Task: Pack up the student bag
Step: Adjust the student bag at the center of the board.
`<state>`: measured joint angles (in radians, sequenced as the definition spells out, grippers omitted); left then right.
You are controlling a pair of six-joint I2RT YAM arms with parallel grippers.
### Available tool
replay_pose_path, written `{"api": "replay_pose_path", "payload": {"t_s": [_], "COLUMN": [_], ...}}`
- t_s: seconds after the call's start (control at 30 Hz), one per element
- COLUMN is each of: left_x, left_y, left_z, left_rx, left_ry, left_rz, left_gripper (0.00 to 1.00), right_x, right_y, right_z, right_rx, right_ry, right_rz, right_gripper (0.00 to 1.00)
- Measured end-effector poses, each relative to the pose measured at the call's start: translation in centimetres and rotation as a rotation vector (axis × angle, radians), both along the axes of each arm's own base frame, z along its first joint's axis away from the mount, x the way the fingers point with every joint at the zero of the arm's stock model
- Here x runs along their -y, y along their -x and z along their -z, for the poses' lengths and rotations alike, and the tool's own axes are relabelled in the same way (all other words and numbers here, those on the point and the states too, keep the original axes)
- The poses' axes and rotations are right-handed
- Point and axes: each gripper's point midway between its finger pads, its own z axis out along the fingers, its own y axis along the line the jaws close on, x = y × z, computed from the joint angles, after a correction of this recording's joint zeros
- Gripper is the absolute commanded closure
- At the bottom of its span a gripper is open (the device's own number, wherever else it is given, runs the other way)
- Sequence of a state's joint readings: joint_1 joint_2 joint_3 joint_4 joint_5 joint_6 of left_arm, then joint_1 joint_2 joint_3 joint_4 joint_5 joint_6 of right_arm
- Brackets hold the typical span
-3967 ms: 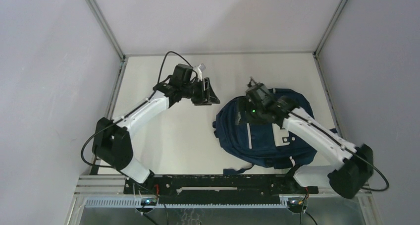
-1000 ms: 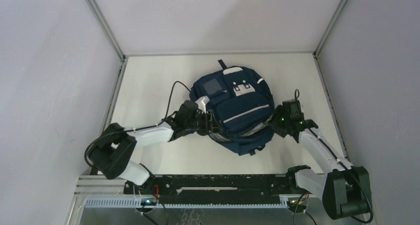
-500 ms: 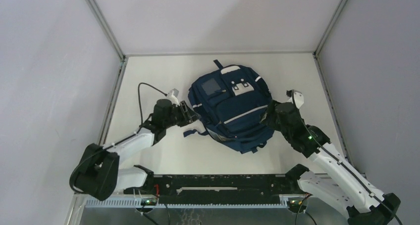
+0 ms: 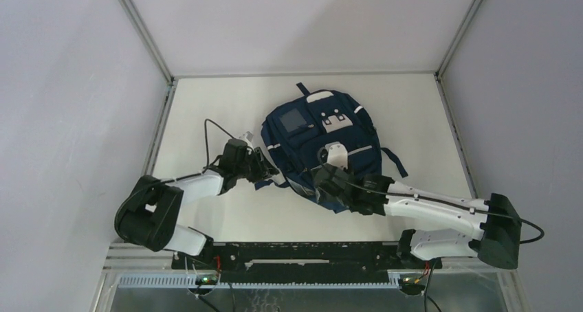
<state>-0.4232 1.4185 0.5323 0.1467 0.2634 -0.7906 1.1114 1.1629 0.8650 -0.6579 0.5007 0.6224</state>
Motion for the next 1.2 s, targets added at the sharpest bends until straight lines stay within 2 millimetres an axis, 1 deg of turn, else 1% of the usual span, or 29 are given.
{"api": "replay_pose_path", "payload": {"t_s": [0.07, 0.13, 0.2, 0.23, 0.3, 0.4, 0.53, 0.6, 0.67, 0.73, 0.83, 0.93, 0.97, 1.0, 1.07, 1.1, 1.17, 1.2], "left_x": [0.3, 0.7, 1.2, 1.4, 2.0, 2.7, 3.8, 4.3, 5.0, 6.4, 10.3, 14.2, 15.2, 15.8, 16.8, 16.6, 14.9, 13.7], "left_y": [0.1, 0.2, 0.3, 0.4, 0.3, 0.0, -0.4, -0.5, -0.4, 0.0, 1.2, 2.5, 3.1, 3.5, 4.2, 4.3, 3.8, 3.1], "left_z": [0.3, 0.5, 0.7, 0.8, 1.1, 1.1, 0.5, 0.1, -0.3, -1.0, -2.9, -4.5, -5.1, -5.5, -6.9, -7.6, -9.0, -9.8], "left_rx": [-0.015, -0.025, -0.028, -0.031, -0.044, -0.053, -0.051, -0.042, -0.034, -0.023, 0.014, 0.028, 0.036, 0.044, 0.084, 0.106, 0.141, 0.164], "left_ry": [0.012, 0.021, 0.032, 0.035, 0.047, 0.065, 0.092, 0.1, 0.104, 0.114, 0.133, 0.109, 0.097, 0.087, 0.066, 0.056, 0.033, 0.03], "left_rz": [0.005, 0.014, 0.029, 0.035, 0.047, 0.056, 0.072, 0.081, 0.1, 0.137, 0.241, 0.35, 0.389, 0.413, 0.462, 0.467, 0.436, 0.403], "left_gripper": [0.58, 0.58, 0.6, 0.62, 0.7, 0.78, 0.9, 0.92, 0.92, 0.89, 0.74, 0.62, 0.6, 0.58, 0.53, 0.5, 0.43, 0.43], "right_x": [-0.1, 0.6, 1.4, 1.8, 2.6, 2.7, 1.9, 1.7, 2.1, 3.3, 6.6, 9.5, 10.0, 10.4, 10.9, 10.9, 11.0, 11.1], "right_y": [-0.1, -0.8, -1.6, -2.0, -2.6, -2.7, -2.0, -1.8, -1.7, -1.9, -2.4, -3.1, -3.2, -3.3, -3.3, -3.2, -2.7, -2.5], "right_z": [0.3, 0.1, -0.5, -0.9, -1.9, -2.5, -1.8, -1.3, -0.4, 0.4, 1.3, 0.7, 0.4, 0.0, -0.5, -0.7, -0.7, -0.5], "right_rx": [-0.004, -0.004, 0.001, 0.006, 0.019, 0.021, -0.021, -0.047, -0.08, -0.11, -0.146, -0.138, -0.131, -0.126, -0.119, -0.12, -0.127, -0.133], "right_ry": [0.012, 0.009, -0.015, -0.032, -0.071, -0.1, -0.107, -0.114, -0.127, -0.148, -0.207, -0.301, -0.321, -0.346, -0.375, -0.384, -0.393, -0.394], "right_rz": [0.002, 0.034, 0.073, 0.092, 0.126, 0.132, 0.109, 0.113, 0.135, 0.183, 0.3, 0.417, 0.438, 0.455, 0.472, 0.472, 0.469, 0.468], "right_gripper": [0.25, 0.25, 0.25, 0.25, 0.25, 0.24, 0.21, 0.2, 0.2, 0.2, 0.2, 0.2, 0.2, 0.2, 0.21, 0.21, 0.21, 0.21]}}
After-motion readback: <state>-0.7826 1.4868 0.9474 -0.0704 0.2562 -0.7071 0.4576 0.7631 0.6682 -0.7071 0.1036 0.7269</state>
